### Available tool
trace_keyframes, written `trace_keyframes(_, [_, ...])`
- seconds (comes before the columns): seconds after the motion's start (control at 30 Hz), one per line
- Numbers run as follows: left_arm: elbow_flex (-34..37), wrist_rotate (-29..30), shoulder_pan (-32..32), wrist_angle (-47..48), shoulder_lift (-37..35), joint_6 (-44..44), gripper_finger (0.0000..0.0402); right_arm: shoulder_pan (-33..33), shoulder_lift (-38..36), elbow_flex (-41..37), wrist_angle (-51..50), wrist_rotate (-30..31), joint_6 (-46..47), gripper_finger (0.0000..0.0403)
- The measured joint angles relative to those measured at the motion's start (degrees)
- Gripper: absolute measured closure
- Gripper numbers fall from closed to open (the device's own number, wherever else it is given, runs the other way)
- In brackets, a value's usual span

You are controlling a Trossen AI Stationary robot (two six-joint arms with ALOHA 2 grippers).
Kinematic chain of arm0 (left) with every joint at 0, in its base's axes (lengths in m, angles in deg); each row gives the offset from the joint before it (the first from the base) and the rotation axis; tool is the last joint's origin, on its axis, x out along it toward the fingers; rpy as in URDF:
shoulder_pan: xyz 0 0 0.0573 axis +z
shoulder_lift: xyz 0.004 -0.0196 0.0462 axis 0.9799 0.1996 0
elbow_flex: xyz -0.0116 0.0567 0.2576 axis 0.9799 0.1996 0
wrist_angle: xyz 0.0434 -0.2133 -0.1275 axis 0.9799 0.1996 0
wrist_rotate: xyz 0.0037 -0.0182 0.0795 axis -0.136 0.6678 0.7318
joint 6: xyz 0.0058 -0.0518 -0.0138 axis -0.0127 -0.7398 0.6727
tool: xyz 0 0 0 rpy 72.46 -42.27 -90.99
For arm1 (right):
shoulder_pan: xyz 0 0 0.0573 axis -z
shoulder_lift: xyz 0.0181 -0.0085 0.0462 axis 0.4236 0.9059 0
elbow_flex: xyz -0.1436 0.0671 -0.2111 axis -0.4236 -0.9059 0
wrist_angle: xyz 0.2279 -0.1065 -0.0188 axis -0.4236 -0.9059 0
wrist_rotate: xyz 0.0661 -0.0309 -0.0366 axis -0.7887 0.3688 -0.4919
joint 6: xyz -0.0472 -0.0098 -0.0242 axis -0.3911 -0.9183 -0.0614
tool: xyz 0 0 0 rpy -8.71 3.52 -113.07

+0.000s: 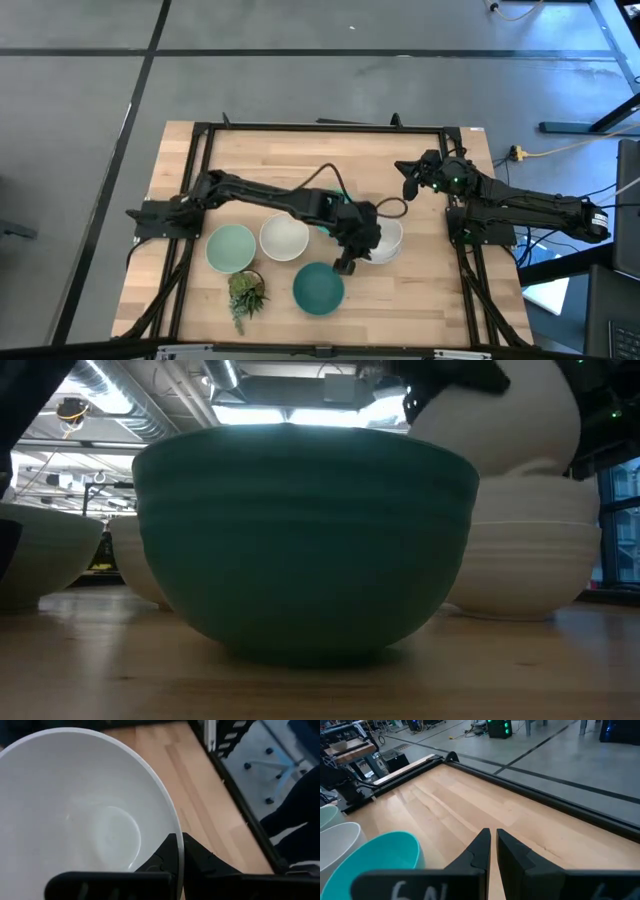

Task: Nest bowls inside each other
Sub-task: Stack the top white bowl on the bottom right white bowls

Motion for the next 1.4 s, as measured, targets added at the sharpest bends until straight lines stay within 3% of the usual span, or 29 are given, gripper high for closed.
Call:
trace_keyframes(0.33, [-0.02, 9.25, -0.82, -0.18, 0.64, -1.08, 0.0401, 0.00, -0.02, 0.00, 1.97, -0.36, 0.01, 0.0370])
trace_keyframes(1.23, [-0.02, 7.74, -0.04, -0.71, 3.31, -0.71, 0.0359, 0.00, -0.09, 0.00, 2.56, -2.08, -0.05, 0.0370])
trace_keyframes(1.4, [-0.02, 7.74, -0.04, -0.74, 3.31, -0.73, 0.0326, 0.00, -0.09, 0.00, 2.57, -2.08, -0.12, 0.0370])
